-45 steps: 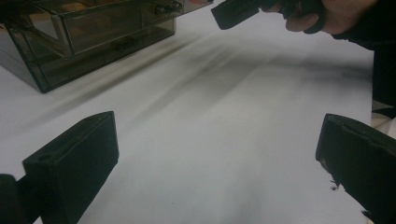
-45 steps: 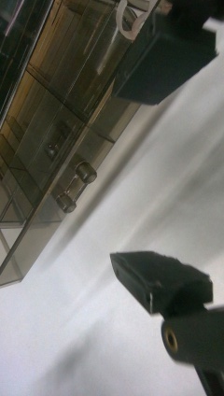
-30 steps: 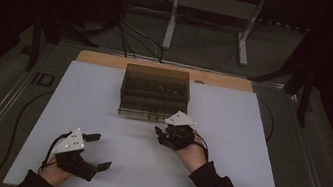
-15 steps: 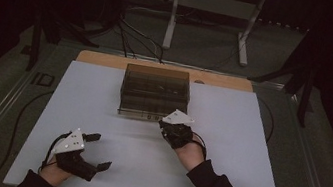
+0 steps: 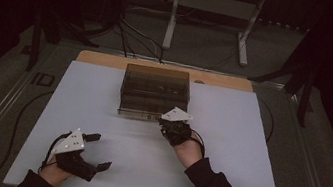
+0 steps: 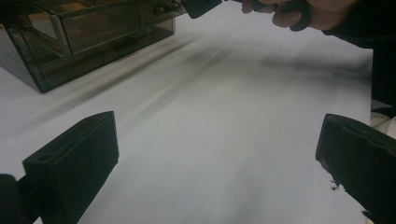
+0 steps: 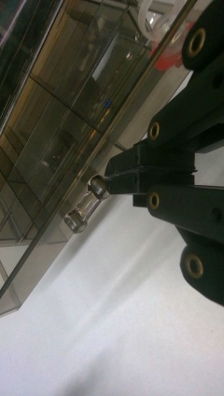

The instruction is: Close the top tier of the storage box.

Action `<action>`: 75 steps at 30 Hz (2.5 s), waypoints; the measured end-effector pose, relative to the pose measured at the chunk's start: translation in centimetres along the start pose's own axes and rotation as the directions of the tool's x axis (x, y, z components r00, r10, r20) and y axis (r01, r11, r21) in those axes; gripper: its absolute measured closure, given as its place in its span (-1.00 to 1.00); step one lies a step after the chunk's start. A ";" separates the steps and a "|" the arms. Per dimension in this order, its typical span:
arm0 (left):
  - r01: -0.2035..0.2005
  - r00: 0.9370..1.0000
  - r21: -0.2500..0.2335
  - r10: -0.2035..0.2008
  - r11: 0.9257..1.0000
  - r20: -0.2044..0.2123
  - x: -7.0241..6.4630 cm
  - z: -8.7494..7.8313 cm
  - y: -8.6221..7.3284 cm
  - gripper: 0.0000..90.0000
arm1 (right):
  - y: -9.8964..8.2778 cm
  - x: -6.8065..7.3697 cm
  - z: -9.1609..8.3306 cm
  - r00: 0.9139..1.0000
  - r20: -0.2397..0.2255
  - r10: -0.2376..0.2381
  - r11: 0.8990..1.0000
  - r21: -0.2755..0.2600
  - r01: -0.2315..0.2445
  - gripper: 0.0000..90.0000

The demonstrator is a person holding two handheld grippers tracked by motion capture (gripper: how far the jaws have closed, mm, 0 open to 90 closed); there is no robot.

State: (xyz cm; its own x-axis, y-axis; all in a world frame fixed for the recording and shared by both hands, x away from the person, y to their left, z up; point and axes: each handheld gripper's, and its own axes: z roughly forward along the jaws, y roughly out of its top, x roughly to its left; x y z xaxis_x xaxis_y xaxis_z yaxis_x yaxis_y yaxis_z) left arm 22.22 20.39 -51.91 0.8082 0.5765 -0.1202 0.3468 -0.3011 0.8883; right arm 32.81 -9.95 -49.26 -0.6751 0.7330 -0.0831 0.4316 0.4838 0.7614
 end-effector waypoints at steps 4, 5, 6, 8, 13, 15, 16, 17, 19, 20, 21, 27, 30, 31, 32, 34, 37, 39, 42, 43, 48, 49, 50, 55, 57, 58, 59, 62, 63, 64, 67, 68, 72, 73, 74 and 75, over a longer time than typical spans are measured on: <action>0.000 1.000 0.001 0.000 1.000 0.001 0.0 0.0 0.0 -1.00 | 0.1 0.0 0.2 1.000 -0.001 -0.002 1.000 -0.001 0.002 1.00; 0.000 1.000 0.001 0.000 1.000 0.000 0.0 0.0 0.0 -1.00 | 0.1 0.0 0.3 1.000 0.000 0.001 1.000 0.000 -0.001 1.00; 0.001 1.000 0.001 -0.001 1.000 0.001 0.0 0.0 0.0 -1.00 | 0.1 0.0 0.3 1.000 0.002 0.003 1.000 -0.001 -0.003 1.00; 0.001 1.000 0.001 -0.001 1.000 0.001 0.0 0.0 0.0 -1.00 | 0.2 -0.1 0.4 1.000 0.002 0.003 1.000 0.000 -0.003 1.00; 0.000 1.000 0.000 0.000 1.000 0.000 0.0 0.0 0.0 -1.00 | 0.3 -0.1 0.5 1.000 0.007 0.006 1.000 0.002 -0.006 1.00; 0.001 1.000 0.000 -0.001 1.000 0.000 0.0 0.0 0.0 -1.00 | 0.3 -0.2 0.5 1.000 0.007 0.003 1.000 0.003 -0.003 1.00; 0.001 1.000 0.001 -0.001 1.000 0.000 0.0 0.0 0.0 -1.00 | 0.3 -0.1 0.5 1.000 0.007 0.003 1.000 0.003 -0.003 1.00; 0.002 1.000 0.002 -0.002 1.000 0.001 0.0 0.0 0.0 -1.00 | 0.3 -0.2 0.5 1.000 0.005 0.004 1.000 0.003 -0.004 1.00; 0.003 1.000 0.002 -0.003 1.000 0.001 0.0 0.0 0.0 -1.00 | 0.3 -0.2 0.5 1.000 0.005 0.003 1.000 0.002 -0.003 1.00; 0.002 1.000 0.002 -0.002 1.000 0.002 0.0 0.0 0.0 -1.00 | 0.3 -0.2 0.5 1.000 0.003 0.003 1.000 0.004 -0.003 1.00; 0.002 1.000 0.002 -0.002 1.000 0.002 0.0 0.0 0.0 -1.00 | 0.3 -0.2 0.5 1.000 0.003 0.003 1.000 0.004 -0.003 1.00; 0.002 1.000 0.001 -0.002 1.000 0.001 0.0 0.0 0.0 -1.00 | 0.5 -0.5 0.6 1.000 0.006 0.014 1.000 0.001 -0.014 1.00; 0.003 1.000 0.001 -0.003 1.000 0.002 0.0 0.0 0.0 -1.00 | 0.6 -0.6 0.6 1.000 0.009 0.014 1.000 0.003 -0.014 1.00; 0.002 1.000 0.001 -0.002 1.000 0.002 0.0 0.0 0.0 -1.00 | 0.6 -0.6 0.7 1.000 0.009 0.016 1.000 0.003 -0.016 1.00; 0.002 1.000 0.001 -0.002 1.000 0.002 0.0 0.0 0.0 -1.00 | 0.6 -0.6 0.7 1.000 0.009 0.014 1.000 0.004 -0.014 1.00; 0.002 1.000 0.000 -0.002 1.000 0.002 0.0 0.0 0.0 -1.00 | 0.6 -0.6 0.7 1.000 0.012 0.015 1.000 0.005 -0.015 1.00; 0.002 1.000 0.001 -0.002 1.000 0.002 0.0 0.0 0.0 -1.00 | 0.8 -0.6 0.8 1.000 0.010 0.013 1.000 0.004 -0.013 1.00; 0.004 1.000 0.000 -0.004 1.000 0.002 0.0 0.0 0.0 -1.00 | 0.9 -0.6 0.8 1.000 0.009 0.010 1.000 0.005 -0.010 1.00; 0.002 1.000 0.001 -0.002 1.000 0.001 0.0 0.0 0.0 -1.00 | 1.0 -0.5 0.8 1.000 0.010 0.010 1.000 0.004 -0.010 1.00; 0.002 1.000 0.001 -0.002 1.000 0.001 0.0 0.0 0.0 -1.00 | 1.1 -0.5 0.9 1.000 0.011 0.010 1.000 0.002 -0.010 1.00; 0.004 1.000 0.000 -0.004 1.000 0.002 0.0 0.0 0.0 -1.00 | 1.2 -0.5 1.0 1.000 0.013 0.006 1.000 0.000 -0.006 1.00; 0.002 1.000 0.001 -0.002 1.000 0.001 0.0 0.0 0.0 -1.00 | 1.2 -0.5 1.1 1.000 0.013 0.005 1.000 0.001 -0.005 1.00; 0.002 1.000 0.001 -0.002 1.000 0.001 0.0 0.0 0.0 -1.00 | 1.3 -0.5 1.1 1.000 0.013 0.006 1.000 0.001 -0.006 1.00; 0.002 1.000 0.001 -0.002 1.000 0.001 0.0 0.0 0.0 -1.00 | 1.5 -0.5 1.2 1.000 0.014 0.004 1.000 -0.001 -0.004 1.00; 0.002 1.000 0.001 -0.002 1.000 0.001 0.0 0.0 0.0 -1.00 | 1.6 -0.6 1.3 1.000 0.014 0.010 1.000 -0.003 -0.010 1.00; 0.001 1.000 0.001 -0.001 1.000 0.001 0.0 0.0 0.0 -1.00 | 1.6 -0.6 1.3 1.000 0.014 0.009 1.000 -0.004 -0.009 1.00; 0.001 1.000 0.002 -0.001 1.000 0.001 0.0 0.0 0.0 -1.00 | 1.6 -0.6 1.3 1.000 0.015 0.008 1.000 -0.004 -0.008 1.00; 0.002 1.000 0.001 -0.002 1.000 0.001 0.0 0.0 0.0 -1.00 | 1.7 -0.6 1.4 1.000 0.016 0.004 1.000 -0.005 -0.004 1.00; 0.001 1.000 0.001 -0.001 1.000 0.001 0.0 0.0 0.0 -1.00 | 1.8 -0.6 1.5 1.000 0.019 0.004 1.000 -0.005 -0.004 1.00; 0.001 1.000 0.001 -0.001 1.000 0.001 0.0 0.0 0.0 -1.00 | 1.8 -0.6 1.5 1.000 0.019 0.007 1.000 -0.005 -0.007 1.00; 0.002 1.000 0.001 -0.002 1.000 0.001 0.0 0.0 0.0 -1.00 | 1.9 -0.7 1.5 1.000 0.023 0.008 1.000 -0.007 -0.008 1.00; 0.003 1.000 0.001 -0.003 1.000 0.001 0.0 0.0 0.0 -1.00 | 1.9 -0.7 1.5 1.000 0.021 0.012 1.000 -0.007 -0.011 1.00; 0.002 1.000 0.001 -0.002 1.000 0.001 0.0 0.0 0.0 -1.00 | 2.0 -0.9 1.6 1.000 0.024 0.012 1.000 -0.005 -0.012 1.00; 0.002 1.000 0.001 -0.002 1.000 0.001 0.0 0.0 0.0 -1.00 | 2.0 -0.9 1.7 1.000 0.027 0.008 1.000 -0.004 -0.008 1.00; 0.002 1.000 0.001 -0.002 1.000 0.001 0.0 0.0 0.0 -1.00 | 2.1 -0.9 1.7 1.000 0.028 0.008 1.000 -0.004 -0.008 1.00; 0.002 1.000 0.001 -0.002 1.000 0.001 0.0 0.0 0.0 -1.00 | 2.1 -0.9 1.7 1.000 0.028 0.008 1.000 -0.004 -0.008 1.00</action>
State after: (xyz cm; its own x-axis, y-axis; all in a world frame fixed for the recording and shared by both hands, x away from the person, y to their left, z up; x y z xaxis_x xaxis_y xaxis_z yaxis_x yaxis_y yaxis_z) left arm 22.22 20.40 -51.93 0.8082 0.5761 -0.1223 0.3489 -0.3011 0.8875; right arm 35.32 -8.76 -48.72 -0.6543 0.7502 -0.0952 0.4344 0.4759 0.7647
